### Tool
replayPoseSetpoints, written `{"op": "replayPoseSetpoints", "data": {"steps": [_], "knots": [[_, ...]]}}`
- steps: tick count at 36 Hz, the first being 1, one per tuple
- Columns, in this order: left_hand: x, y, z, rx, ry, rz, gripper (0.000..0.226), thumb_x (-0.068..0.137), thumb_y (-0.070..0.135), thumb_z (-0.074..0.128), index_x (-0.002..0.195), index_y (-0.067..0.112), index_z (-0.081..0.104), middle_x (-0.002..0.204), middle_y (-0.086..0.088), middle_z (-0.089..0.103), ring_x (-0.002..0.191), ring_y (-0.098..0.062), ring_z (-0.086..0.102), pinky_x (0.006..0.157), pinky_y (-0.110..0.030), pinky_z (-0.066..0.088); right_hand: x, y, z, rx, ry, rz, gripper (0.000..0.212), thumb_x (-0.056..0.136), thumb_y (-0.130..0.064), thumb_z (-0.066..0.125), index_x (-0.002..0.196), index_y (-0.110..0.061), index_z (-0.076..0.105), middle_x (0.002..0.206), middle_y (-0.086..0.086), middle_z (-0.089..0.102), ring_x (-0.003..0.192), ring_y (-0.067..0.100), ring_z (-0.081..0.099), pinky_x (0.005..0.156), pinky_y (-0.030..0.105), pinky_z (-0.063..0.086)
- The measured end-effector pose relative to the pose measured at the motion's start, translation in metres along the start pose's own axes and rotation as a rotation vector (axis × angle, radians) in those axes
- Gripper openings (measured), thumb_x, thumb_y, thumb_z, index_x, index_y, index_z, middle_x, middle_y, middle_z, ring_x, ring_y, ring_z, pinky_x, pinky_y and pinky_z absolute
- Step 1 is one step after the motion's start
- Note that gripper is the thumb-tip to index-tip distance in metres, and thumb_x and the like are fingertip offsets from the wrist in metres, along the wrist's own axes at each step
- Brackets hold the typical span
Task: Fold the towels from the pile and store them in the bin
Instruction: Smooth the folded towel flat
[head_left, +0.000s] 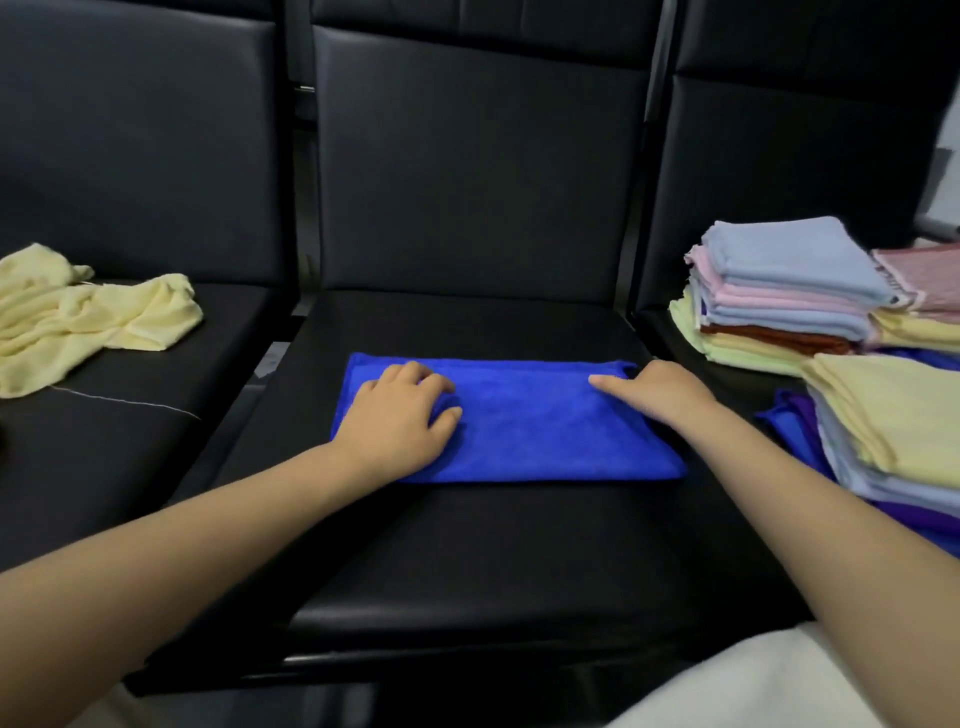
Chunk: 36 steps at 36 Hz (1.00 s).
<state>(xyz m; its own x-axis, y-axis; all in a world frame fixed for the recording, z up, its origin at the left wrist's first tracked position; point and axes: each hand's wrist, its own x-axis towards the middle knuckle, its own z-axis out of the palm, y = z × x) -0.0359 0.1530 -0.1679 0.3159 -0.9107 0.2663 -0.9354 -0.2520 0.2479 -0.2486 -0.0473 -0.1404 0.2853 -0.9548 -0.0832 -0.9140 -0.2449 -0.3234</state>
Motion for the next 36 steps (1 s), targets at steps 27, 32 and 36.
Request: {"op": "replayPoseSetpoints", "data": {"steps": [27,32,36], "knots": [[0.022,0.020,-0.008,-1.142,-0.131,-0.669,0.023,0.090,0.036,0.066,0.082,0.015,0.060,0.083,-0.005,0.057,0.072,-0.018,0.054,0.061,-0.026,0.041,-0.067,-0.077,0.005,0.896,-0.401,-0.217,0.048,0.106,-0.043,0.030,0.095,-0.011,0.065,0.070,0.005,0.065,0.061,0.017,0.061,0.055,0.023,0.046],[0.023,0.019,-0.011,-1.104,-0.004,-0.668,0.017,0.092,0.015,0.061,0.075,0.014,0.062,0.082,-0.005,0.064,0.070,-0.016,0.058,0.062,-0.024,0.046,-0.058,-0.071,0.010,0.743,-0.249,-0.137,0.041,0.106,-0.035,0.033,0.092,-0.012,0.063,0.073,0.004,0.060,0.062,0.014,0.056,0.056,0.023,0.044],[0.025,0.012,-0.031,-1.035,0.142,-0.557,0.028,0.095,0.013,0.051,0.068,0.015,0.060,0.071,-0.002,0.059,0.067,-0.016,0.053,0.057,-0.022,0.044,-0.055,-0.073,0.016,0.696,-0.222,-0.160,0.031,0.105,-0.032,0.039,0.090,-0.015,0.060,0.075,0.002,0.059,0.064,0.013,0.055,0.055,0.023,0.044]]}}
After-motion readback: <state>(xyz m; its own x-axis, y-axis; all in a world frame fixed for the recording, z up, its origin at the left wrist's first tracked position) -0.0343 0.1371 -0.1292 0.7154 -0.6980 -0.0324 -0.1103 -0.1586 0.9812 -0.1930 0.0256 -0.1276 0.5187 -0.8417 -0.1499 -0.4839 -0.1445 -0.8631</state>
